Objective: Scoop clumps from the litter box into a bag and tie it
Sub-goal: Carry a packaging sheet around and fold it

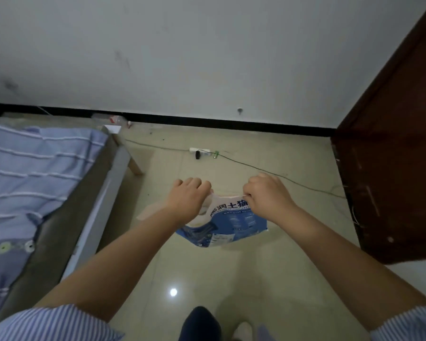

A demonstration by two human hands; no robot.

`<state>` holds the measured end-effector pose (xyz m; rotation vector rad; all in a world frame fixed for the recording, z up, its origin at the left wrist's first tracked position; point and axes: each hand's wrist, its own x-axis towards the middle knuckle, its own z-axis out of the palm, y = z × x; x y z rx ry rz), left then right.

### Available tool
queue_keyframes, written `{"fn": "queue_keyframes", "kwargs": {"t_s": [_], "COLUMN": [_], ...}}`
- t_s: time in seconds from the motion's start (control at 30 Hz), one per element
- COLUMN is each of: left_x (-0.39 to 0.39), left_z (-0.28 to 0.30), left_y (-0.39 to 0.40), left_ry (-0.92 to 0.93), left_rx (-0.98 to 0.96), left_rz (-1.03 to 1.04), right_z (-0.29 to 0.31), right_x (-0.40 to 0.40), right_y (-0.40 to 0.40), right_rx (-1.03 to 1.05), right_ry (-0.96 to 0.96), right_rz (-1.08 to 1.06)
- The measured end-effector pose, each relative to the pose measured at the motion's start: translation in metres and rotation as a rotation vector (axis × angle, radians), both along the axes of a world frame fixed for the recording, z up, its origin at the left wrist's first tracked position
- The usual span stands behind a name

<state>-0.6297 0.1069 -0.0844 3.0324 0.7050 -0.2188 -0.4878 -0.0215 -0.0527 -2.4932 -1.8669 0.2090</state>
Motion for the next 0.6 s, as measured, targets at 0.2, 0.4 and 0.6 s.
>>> {"fn": "queue_keyframes", "kwargs": {"t_s": [0.2,0.4,0.6], "left_x": [0.056,0.121,0.194], "left_z": [-0.019,-0.026,-0.041], "left_y": [0.134,0.278,0.409], "left_ry": [-0.036,0.019,0.100], "left_rx": [0.020,-0.050,-0.077], "left_rz": [0.126,0.081,0.056], "right_z": [-0.009,-0.018,-0.039], "right_x": [0.069,0.134,0.202], "right_y": [0.155,0.303,0.428], "right_rx": [-0.033,-0.135,-0.187], "right_ry": [-0.042,-0.019,0.011], "right_rz": [0.081,0.079,0.077]}}
